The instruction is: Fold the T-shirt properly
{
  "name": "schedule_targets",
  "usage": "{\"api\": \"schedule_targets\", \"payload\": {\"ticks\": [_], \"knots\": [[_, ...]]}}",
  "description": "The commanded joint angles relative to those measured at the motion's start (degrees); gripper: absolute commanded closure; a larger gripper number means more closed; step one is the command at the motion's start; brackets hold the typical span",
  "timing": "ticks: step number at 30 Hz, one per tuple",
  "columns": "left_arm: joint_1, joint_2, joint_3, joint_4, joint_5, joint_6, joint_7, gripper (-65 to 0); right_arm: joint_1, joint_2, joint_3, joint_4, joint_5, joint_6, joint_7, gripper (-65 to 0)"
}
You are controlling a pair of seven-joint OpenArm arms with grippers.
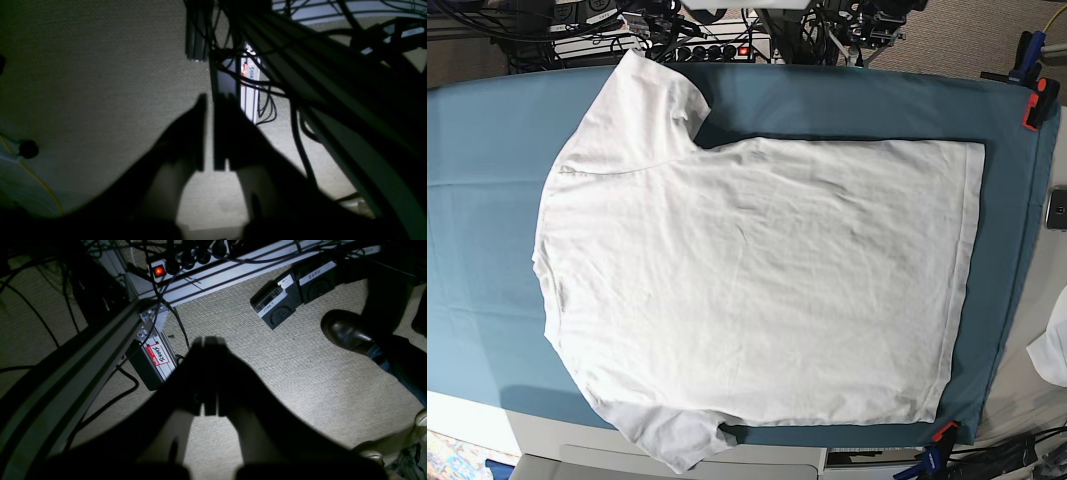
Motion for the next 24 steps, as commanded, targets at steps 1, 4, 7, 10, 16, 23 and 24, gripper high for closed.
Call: {"api": "schedule_targets", "payload": {"ticks": [1, 4, 7, 10, 16, 23, 24], "knots": [[-0.24, 0.0, -0.02, 0.35, -0.04, 0.17, -0.35, -2.4, 0.02, 0.33, 0.11, 0.26, -0.39, -0.24, 0.76, 0.0], [-0.31, 0.0, -0.02, 0.35, -0.04, 0.17, -0.37, -2.4, 0.02, 0.33, 0.11, 0.26, -0.39, -0.24, 0.76, 0.0], [-0.28, 0.0, -0.02, 0.35, -0.04, 0.17, -0.37, -2.4, 0.02, 0.33, 0.11, 0.26, -0.39, -0.24, 0.76, 0.0], [-0.28, 0.0, -0.02, 0.35, -0.04, 0.17, -0.37, -2.4, 0.02, 0.33, 0.11, 0.26, -0.39, -0.24, 0.76, 0.0], [-0.28, 0.0, -0.02, 0.35, -1.99, 0.17, -0.39, -2.4, 0.02, 0.33, 0.11, 0.26, -0.39, -0.24, 0.79, 0.0], [-0.28, 0.0, -0.02, 0.35, -2.16, 0.17, -0.39, -2.4, 0.02, 0.33, 0.11, 0.31, -0.39, -0.24, 0.81, 0.0], [-0.28, 0.0, -0.02, 0.35, -2.16, 0.17, -0.37, -2.4, 0.02, 0.33, 0.11, 0.31, -0.39, -0.24, 0.81, 0.0]]}}
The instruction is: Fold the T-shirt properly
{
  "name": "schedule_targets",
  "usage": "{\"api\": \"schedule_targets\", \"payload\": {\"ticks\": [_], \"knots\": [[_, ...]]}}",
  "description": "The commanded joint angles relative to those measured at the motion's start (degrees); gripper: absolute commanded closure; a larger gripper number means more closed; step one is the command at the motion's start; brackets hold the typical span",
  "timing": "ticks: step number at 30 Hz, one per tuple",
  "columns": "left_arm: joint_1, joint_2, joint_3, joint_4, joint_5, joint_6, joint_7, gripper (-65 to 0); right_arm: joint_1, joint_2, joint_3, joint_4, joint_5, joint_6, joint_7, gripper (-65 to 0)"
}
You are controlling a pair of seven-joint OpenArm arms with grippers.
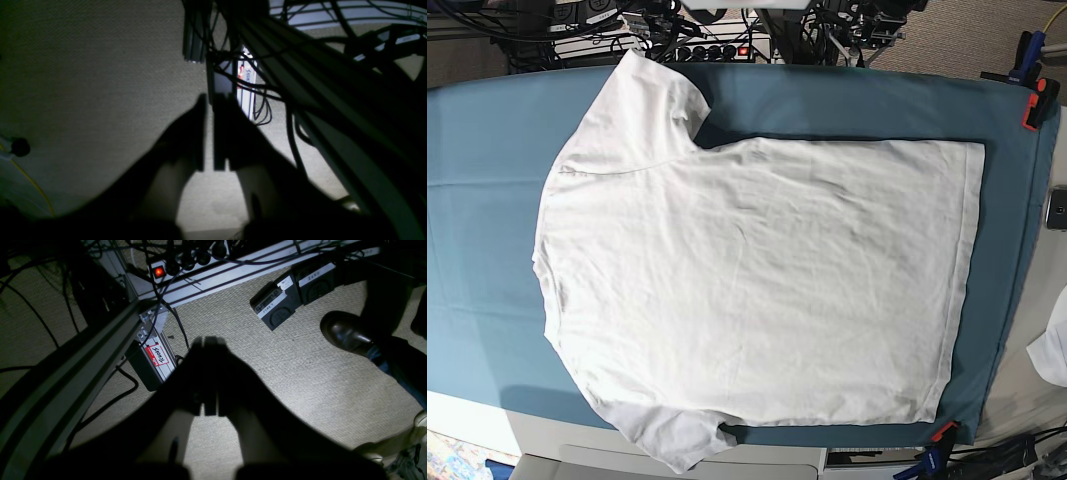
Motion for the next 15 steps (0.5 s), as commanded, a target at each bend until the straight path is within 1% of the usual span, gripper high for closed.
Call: {"api": "schedule_targets", "payload": {"ticks": [1, 10, 15], "knots": [[-0.15, 0.0, -0.02, 0.33, -0.2, 0.17, -0.17, -2.4, 0.02, 0.33, 0.11, 0.31, -0.17, -0.24, 0.7, 0.0], [-0.15, -0.07, -0.02, 0.35, -0.2, 0.2, -0.42, -2.4, 0.02, 0.35, 0.11, 0.31, -0.2, -0.24, 2.27, 0.0], [0.7, -1.49, -0.02, 2.78, -0.66, 0.44, -0.11, -2.4, -0.07, 1.01, 0.11, 0.37, -0.22, -0.81, 2.84, 0.0]]}}
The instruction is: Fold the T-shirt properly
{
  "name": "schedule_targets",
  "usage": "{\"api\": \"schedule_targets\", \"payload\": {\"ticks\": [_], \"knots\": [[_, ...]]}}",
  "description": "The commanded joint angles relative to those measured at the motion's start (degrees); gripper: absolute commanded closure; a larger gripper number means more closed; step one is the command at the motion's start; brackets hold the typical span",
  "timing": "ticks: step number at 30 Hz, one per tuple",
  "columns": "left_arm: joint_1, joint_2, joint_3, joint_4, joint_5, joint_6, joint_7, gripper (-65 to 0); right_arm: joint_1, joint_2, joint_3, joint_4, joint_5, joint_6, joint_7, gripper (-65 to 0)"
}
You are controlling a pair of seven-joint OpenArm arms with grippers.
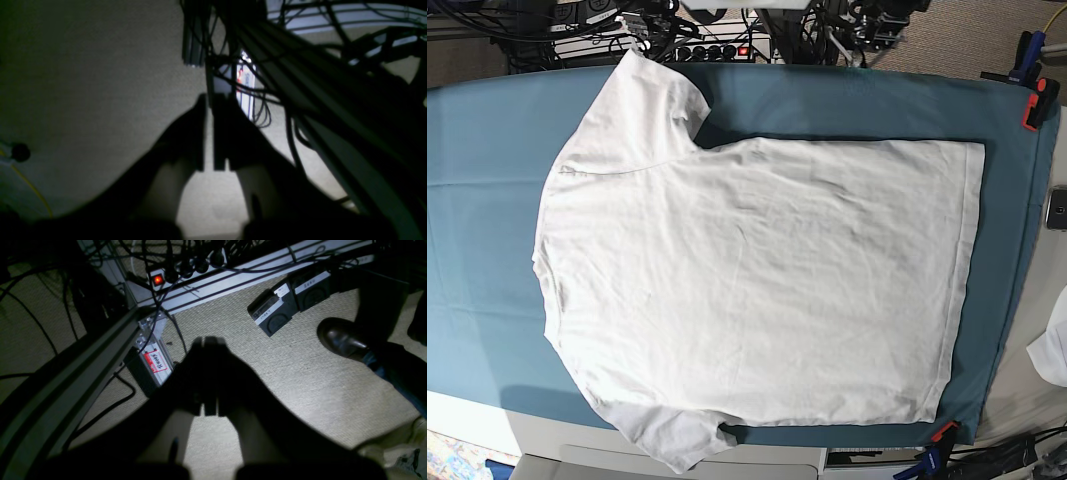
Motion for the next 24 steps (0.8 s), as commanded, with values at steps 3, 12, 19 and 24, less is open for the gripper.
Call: {"api": "schedule_targets", "payload": {"ticks": [3, 12, 19, 24], "knots": [[1.64, -1.53, -0.04, 2.93, -0.02, 0.57, 0.74, -2.4, -0.55, 1.16, 0.09, 1.33, -0.07, -3.23, 1.57, 0.0], [12.04, -4.76, -0.07, 15.54, -3.65, 0.52, 2.36, -2.4, -9.66, 4.2, 0.09, 13.55, -0.94, -4.2, 1.51, 0.0], [24.35, -6.56, -0.07, 32.44, -3.61, 0.57, 5.35, -2.4, -22.01, 7.37, 0.09, 27.43, -0.87, -4.22, 1.36, 0.0], [35.28, -9.38, -0.09, 49.64, -3.32, 0.57, 8.2, -2.4, -33.38, 10.62, 0.13, 42.56, -0.31, -4.44, 1.31, 0.0]]}}
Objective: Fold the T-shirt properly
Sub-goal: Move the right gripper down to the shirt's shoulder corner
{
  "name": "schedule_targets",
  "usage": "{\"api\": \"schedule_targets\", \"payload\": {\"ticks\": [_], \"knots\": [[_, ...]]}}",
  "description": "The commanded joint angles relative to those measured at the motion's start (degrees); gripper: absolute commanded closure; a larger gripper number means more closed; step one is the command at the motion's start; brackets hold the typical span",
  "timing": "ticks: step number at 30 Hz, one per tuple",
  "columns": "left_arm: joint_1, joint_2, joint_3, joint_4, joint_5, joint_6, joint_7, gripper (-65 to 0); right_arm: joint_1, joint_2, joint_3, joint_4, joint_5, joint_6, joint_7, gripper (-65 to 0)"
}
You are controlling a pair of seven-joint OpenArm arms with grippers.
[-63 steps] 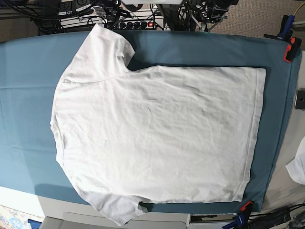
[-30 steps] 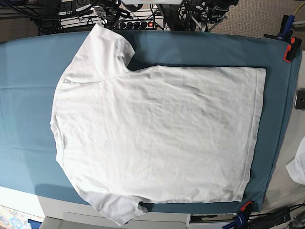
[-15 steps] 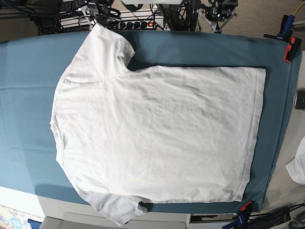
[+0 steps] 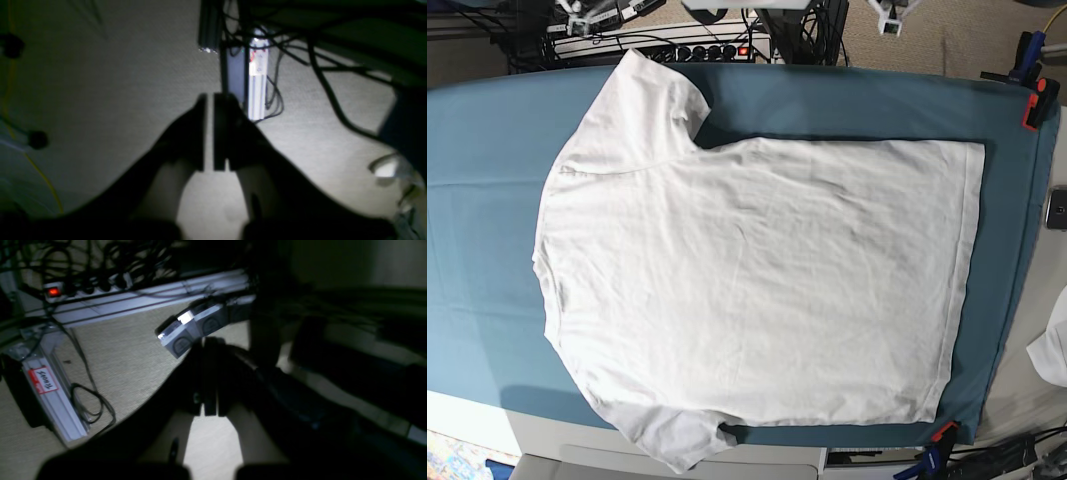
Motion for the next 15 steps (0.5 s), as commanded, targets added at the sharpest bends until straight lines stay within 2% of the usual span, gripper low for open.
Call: {"api": "schedule_targets", "payload": {"ticks": [1, 5, 8, 12, 15], "knots": [[2.78, -1.22, -0.11, 3.96, 0.33, -0.09, -0.55, -2.4, -2.71, 1.46, 0.33, 3.56, 0.87, -0.66, 1.07, 0.0], [11.02, -3.8, -2.19, 18.6, 2.12, -0.11, -0.63, -2.4, -11.19, 3.3, 1.9, 18.03, 2.43, -2.32, 1.01, 0.0], [16.33, -5.07, -5.31, 29.03, 1.88, -0.15, -0.61, -2.4, -16.44, 3.45, 4.79, 28.98, 2.69, -2.75, 0.81, 0.0], [21.03, -6.99, -8.59, 40.89, 1.42, -0.44, -0.17, -2.4, -20.68, 3.37, 10.27, 42.56, 6.88, -2.86, 0.0, 0.0], [22.75, -8.13, -9.97, 47.32, 1.46, -3.15, 1.97, -2.4, -21.09, 2.73, 16.13, 51.17, 10.62, -2.86, -3.72, 0.0]]}}
